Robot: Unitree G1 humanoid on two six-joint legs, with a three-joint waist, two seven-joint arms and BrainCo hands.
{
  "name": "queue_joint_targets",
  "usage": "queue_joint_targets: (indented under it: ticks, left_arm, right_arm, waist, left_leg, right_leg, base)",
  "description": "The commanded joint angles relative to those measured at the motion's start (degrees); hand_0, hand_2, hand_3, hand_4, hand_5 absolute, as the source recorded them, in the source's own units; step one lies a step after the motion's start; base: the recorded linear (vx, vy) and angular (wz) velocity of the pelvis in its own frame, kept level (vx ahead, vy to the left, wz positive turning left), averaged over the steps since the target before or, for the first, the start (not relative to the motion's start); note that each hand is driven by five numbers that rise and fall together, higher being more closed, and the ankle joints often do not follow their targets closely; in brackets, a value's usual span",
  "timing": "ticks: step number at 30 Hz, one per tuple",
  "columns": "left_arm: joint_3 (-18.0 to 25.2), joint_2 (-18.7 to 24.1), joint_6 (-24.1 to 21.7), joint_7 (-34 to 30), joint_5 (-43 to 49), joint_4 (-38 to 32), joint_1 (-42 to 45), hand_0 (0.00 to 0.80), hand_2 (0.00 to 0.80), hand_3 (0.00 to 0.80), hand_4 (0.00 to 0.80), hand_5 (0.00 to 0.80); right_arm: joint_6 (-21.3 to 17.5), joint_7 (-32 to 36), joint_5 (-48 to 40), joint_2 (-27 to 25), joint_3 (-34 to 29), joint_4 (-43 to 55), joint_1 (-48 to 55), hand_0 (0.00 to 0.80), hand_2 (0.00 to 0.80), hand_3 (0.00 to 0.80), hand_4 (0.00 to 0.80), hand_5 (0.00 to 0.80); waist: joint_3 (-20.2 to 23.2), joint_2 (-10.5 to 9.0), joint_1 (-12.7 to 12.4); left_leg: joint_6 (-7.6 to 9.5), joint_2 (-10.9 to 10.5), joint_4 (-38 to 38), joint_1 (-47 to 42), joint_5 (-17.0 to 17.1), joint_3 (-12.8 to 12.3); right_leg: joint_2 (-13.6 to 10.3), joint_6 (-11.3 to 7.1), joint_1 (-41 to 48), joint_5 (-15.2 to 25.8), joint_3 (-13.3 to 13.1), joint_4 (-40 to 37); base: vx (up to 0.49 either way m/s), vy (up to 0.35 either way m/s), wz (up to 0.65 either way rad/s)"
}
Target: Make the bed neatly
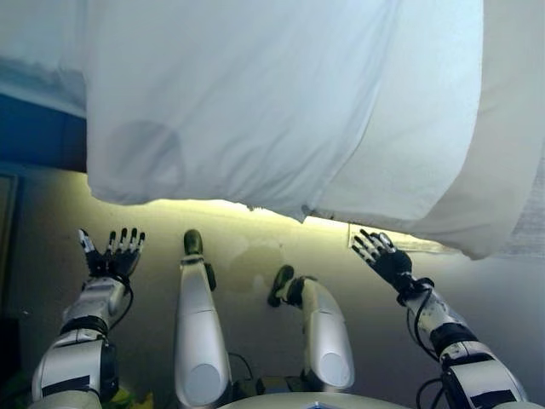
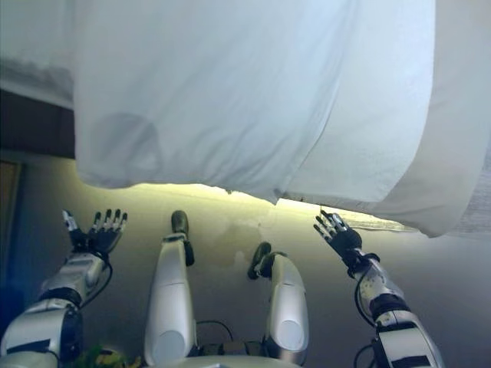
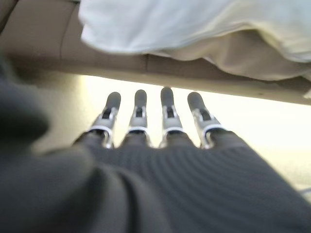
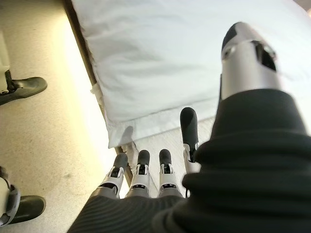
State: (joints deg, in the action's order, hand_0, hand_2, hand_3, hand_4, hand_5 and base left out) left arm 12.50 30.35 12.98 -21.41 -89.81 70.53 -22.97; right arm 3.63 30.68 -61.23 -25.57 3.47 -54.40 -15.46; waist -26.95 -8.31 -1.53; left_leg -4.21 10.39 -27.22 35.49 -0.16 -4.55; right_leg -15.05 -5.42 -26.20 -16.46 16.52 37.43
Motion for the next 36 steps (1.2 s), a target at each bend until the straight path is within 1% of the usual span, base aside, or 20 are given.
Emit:
queue_joint_targets:
  ticks: [1, 2, 4, 5, 7, 9, 10, 11, 13, 14, 16, 18, 19, 21, 23, 26, 28, 30, 33, 36]
  left_arm:
    - [-3.2, -1.7, -5.7, 0.5, 9.3, 0.7, 2.4, 0.0, 0.0, 0.0, 0.0, 0.0]
    - [-3.3, -2.1, -6.1, 0.8, 9.3, 0.8, 2.8, 0.0, 0.0, 0.0, 0.0, 0.0]
    - [-3.2, -3.3, -7.3, 0.2, 13.3, 1.6, 4.3, 0.0, 0.0, 0.0, 0.0, 0.0]
    - [-3.5, -3.9, -7.8, -0.2, 14.4, 1.6, 5.2, 0.0, 0.0, 0.0, 0.0, 0.0]
    - [-4.4, -5.8, -11.0, 0.2, 21.6, 1.6, 7.6, 0.0, 0.0, 0.0, 0.0, 0.0]
    - [-5.5, -6.8, -13.9, 2.2, 26.7, 1.6, 9.7, 0.0, 0.0, 0.0, 0.0, 0.0]
    - [-5.8, -7.2, -14.2, 3.1, 26.5, 2.0, 10.6, 0.0, 0.0, 0.0, 0.0, 0.0]
    - [-5.1, -7.5, -14.1, 4.3, 26.0, 2.6, 11.4, 0.0, 0.0, 0.0, 0.0, 0.0]
    - [-4.3, -7.6, -14.3, 6.6, 30.1, 3.7, 12.5, 0.0, 0.0, 0.0, 0.0, 0.0]
    - [-4.8, -7.5, -15.1, 8.1, 35.7, 4.4, 13.0, 0.0, 0.0, 0.0, 0.0, 0.0]
    - [-6.8, -7.9, -16.4, 10.9, 43.2, 5.2, 13.7, 0.0, 0.0, 0.0, 0.0, 0.0]
    - [-8.8, -9.1, -16.5, 12.3, 47.8, 5.9, 14.4, 0.0, 0.0, 0.0, 0.0, 0.0]
    - [-9.9, -10.3, -17.0, 13.5, 51.5, 6.3, 15.0, 0.0, 0.0, 0.0, 0.0, 0.0]
    - [-12.5, -12.0, -17.8, 14.7, 55.4, 7.0, 15.7, 0.0, 0.0, 0.0, 0.0, 0.0]
    - [-13.7, -13.2, -17.5, 15.8, 56.2, 7.5, 16.3, 0.0, 0.0, 0.0, 0.0, 0.0]
    - [-14.9, -15.3, -16.1, 16.4, 57.2, 9.0, 16.8, 0.0, 0.0, 0.0, 0.0, 0.0]
    - [-15.1, -16.4, -15.6, 15.7, 57.7, 9.7, 17.2, 0.0, 0.0, 0.0, 0.0, 0.0]
    - [-16.0, -18.0, -16.1, 14.8, 58.0, 10.3, 17.9, 0.0, 0.0, 0.0, 0.0, 0.0]
    - [-16.8, -19.3, -15.8, 14.7, 56.5, 10.3, 18.0, 0.0, 0.0, 0.0, 0.0, 0.0]
    - [-16.9, -19.6, -15.3, 14.4, 55.8, 10.2, 18.1, 0.0, 0.0, 0.0, 0.0, 0.0]
  right_arm:
    - [-3.1, 0.3, 3.5, -1.8, -3.2, -5.0, 2.3, 0.0, 0.0, 0.0, 0.0, 0.0]
    - [-3.3, -0.1, 4.5, -1.6, -3.4, -5.7, 2.6, 0.0, 0.0, 0.0, 0.0, 0.0]
    - [-4.1, -0.8, 7.7, -0.8, -3.9, -8.6, 3.4, 0.0, 0.0, 0.0, 0.0, 0.0]
    - [-4.0, -0.9, 8.6, -0.6, -4.4, -9.9, 4.0, 0.0, 0.0, 0.0, 0.0, 0.0]
    - [-4.4, -0.2, 11.1, 0.9, -5.4, -13.1, 5.8, 0.0, 0.0, 0.0, 0.0, 0.0]
    - [-4.4, -0.1, 14.0, 2.1, -5.4, -14.5, 7.6, 0.0, 0.0, 0.0, 0.0, 0.0]
    - [-4.5, -0.5, 15.6, 2.9, -5.0, -15.1, 8.5, 0.0, 0.0, 0.0, 0.0, 0.0]
    - [-4.7, -0.9, 17.2, 3.7, -4.7, -15.7, 9.3, 0.0, 0.0, 0.0, 0.0, 0.0]
    - [-4.5, -2.1, 19.0, 5.2, -3.9, -16.4, 10.8, 0.0, 0.0, 0.0, 0.0, 0.0]
    - [-4.0, -2.7, 19.2, 5.8, -3.4, -17.0, 11.5, 0.0, 0.0, 0.0, 0.0, 0.0]
    - [-3.2, -3.7, 18.8, 6.8, -2.8, -18.1, 12.7, 0.0, 0.0, 0.0, 0.0, 0.0]
    - [-3.2, -3.7, 18.5, 7.4, -2.7, -19.4, 13.6, 0.0, 0.0, 0.0, 0.0, 0.0]
    - [-3.3, -4.9, 16.2, 8.1, -2.8, -20.0, 13.9, 0.0, 0.0, 0.0, 0.0, 0.0]
    - [-3.1, -6.5, 13.3, 8.9, -3.6, -20.8, 14.0, 0.0, 0.0, 0.0, 0.0, 0.0]
    - [-3.3, -7.5, 10.1, 9.7, -4.5, -21.5, 14.5, 0.0, 0.0, 0.0, 0.0, 0.0]
    - [-3.6, -10.6, 7.9, 11.1, -5.7, -23.4, 14.9, 0.0, 0.0, 0.0, 0.0, 0.0]
    - [-3.4, -13.1, 7.4, 11.7, -6.2, -24.6, 14.9, 0.0, 0.0, 0.0, 0.0, 0.0]
    - [-3.3, -15.3, 8.4, 12.3, -6.8, -26.3, 15.3, 0.0, 0.0, 0.0, 0.0, 0.0]
    - [-3.5, -15.2, 9.4, 13.0, -6.3, -27.0, 15.3, 0.0, 0.0, 0.0, 0.0, 0.0]
    - [-3.6, -14.6, 10.0, 13.8, -5.0, -26.4, 15.0, 0.0, 0.0, 0.0, 0.0, 0.0]
  waist:
    - [6.2, 3.49, -0.9]
    - [6.7, 3.92, -0.8]
    - [8.4, 5.23, -0.6]
    - [9.3, 5.86, -0.6]
    - [11.5, 7.34, -0.5]
    - [13.6, 8.18, -0.4]
    - [15.1, 8.65, -0.3]
    - [16.2, 8.98, -0.2]
    - [17.9, 9.39, 0.1]
    - [18.8, 9.54, 0.3]
    - [20.3, 9.84, 0.7]
    - [21.2, 10.15, 1.1]
    - [21.7, 10.33, 1.3]
    - [22.2, 10.58, 1.7]
    - [22.7, 10.71, 1.9]
    - [23.4, 10.67, 2.3]
    - [23.6, 10.56, 2.5]
    - [24.1, 10.28, 2.7]
    - [24.4, 9.92, 2.6]
    - [24.4, 9.61, 2.5]
  left_leg:
    - [-3.75, 0.5, 3.2, -7.6, -2.7, 0.2]
    - [-3.73, 0.1, 4.3, -9.1, -2.4, -0.1]
    - [-3.5, -0.8, 7.1, -12.9, -1.8, -1.0]
    - [-3.36, -1.3, 8.7, -14.9, -1.4, -1.3]
    - [-3.17, -2.0, 11.9, -19.0, -0.6, -1.9]
    - [-3.07, -2.5, 15.2, -22.9, 0.2, -2.2]
    - [-2.91, -2.7, 17.3, -24.8, 0.9, -2.5]
    - [-2.84, -2.9, 18.9, -26.6, 1.2, -2.6]
    - [-2.73, -3.1, 21.0, -29.1, 1.5, -2.9]
    - [-2.62, -3.2, 22.3, -30.4, 1.7, -3.0]
    - [-2.5, -3.1, 25.1, -32.7, 2.5, -3.3]
    - [-2.66, -3.0, 27.5, -34.5, 3.4, -3.7]
    - [-2.75, -3.0, 28.8, -35.4, 3.9, -3.9]
    - [-2.81, -3.1, 30.7, -36.6, 4.4, -3.7]
    - [-2.78, -3.1, 31.4, -37.1, 4.4, -3.7]
    - [-2.67, -3.1, 32.0, -38.0, 4.2, -3.7]
    - [-2.57, -3.0, 32.0, -38.6, 4.0, -4.0]
    - [-2.43, -2.5, 32.2, -39.4, 3.9, -4.5]
    - [-2.41, -2.0, 32.2, -40.1, 3.6, -4.5]
    - [-2.43, -1.8, 32.2, -40.4, 3.6, -4.2]
  right_leg:
    - [-3.7, -3.98, 1.1, 12.1, -2.7, -9.3]
    - [-3.7, -3.97, 2.7, 12.1, -2.5, -10.3]
    - [-3.5, -3.82, 6.3, 12.3, -2.1, -12.9]
    - [-3.5, -3.75, 8.3, 12.5, -1.7, -14.4]
    - [-3.2, -3.54, 12.9, 13.0, -1.2, -17.9]
    - [-2.4, -3.55, 17.5, 13.3, -0.5, -21.6]
    - [-1.9, -3.56, 19.7, 13.8, -0.2, -23.8]
    - [-1.6, -3.64, 21.6, 14.1, 0.0, -25.3]
    - [-1.2, -3.7, 23.8, 14.7, 0.1, -27.0]
    - [-1.0, -3.73, 24.8, 15.1, 0.1, -27.9]
    - [-0.2, -3.79, 26.5, 15.6, 0.0, -30.0]
    - [0.4, -3.89, 27.8, 16.4, 0.0, -32.2]
    - [0.7, -3.93, 28.5, 16.8, 0.0, -33.3]
    - [1.2, -3.88, 29.3, 17.3, -0.2, -34.6]
    - [1.6, -3.76, 30.0, 17.5, -0.2, -35.5]
    - [2.3, -3.4, 31.2, 17.6, 0.1, -36.9]
    - [2.6, -3.23, 31.6, 17.7, -0.2, -37.3]
    - [3.1, -2.99, 32.2, 17.9, -0.2, -38.1]
    - [3.7, -2.83, 33.1, 18.1, -0.2, -38.6]
    - [4.1, -2.6, 33.5, 18.0, -0.5, -38.8]
  base:
    - [0.097, -0.062, -0.04]
    - [0.101, -0.047, -0.04]
    - [0.144, -0.024, -0.02]
    - [0.205, -0.007, 0.03]
    - [0.23, -0.036, 0.01]
    - [0.249, -0.076, -0.06]
    - [0.274, -0.076, -0.07]
    - [0.254, -0.069, -0.08]
    - [0.237, -0.071, -0.03]
    - [0.222, -0.065, 0.03]
    - [0.161, -0.046, 0.07]
    - [0.098, -0.019, 0.09]
    - [0.076, -0.001, 0.01]
    - [0.059, 0.004, -0.16]
    - [0.04, -0.005, -0.15]
    - [0.035, -0.022, -0.07]
    - [0.035, -0.028, -0.09]
    - [0.066, -0.061, -0.16]
    - [0.057, -0.084, -0.15]
    - [0.045, -0.066, -0.02]
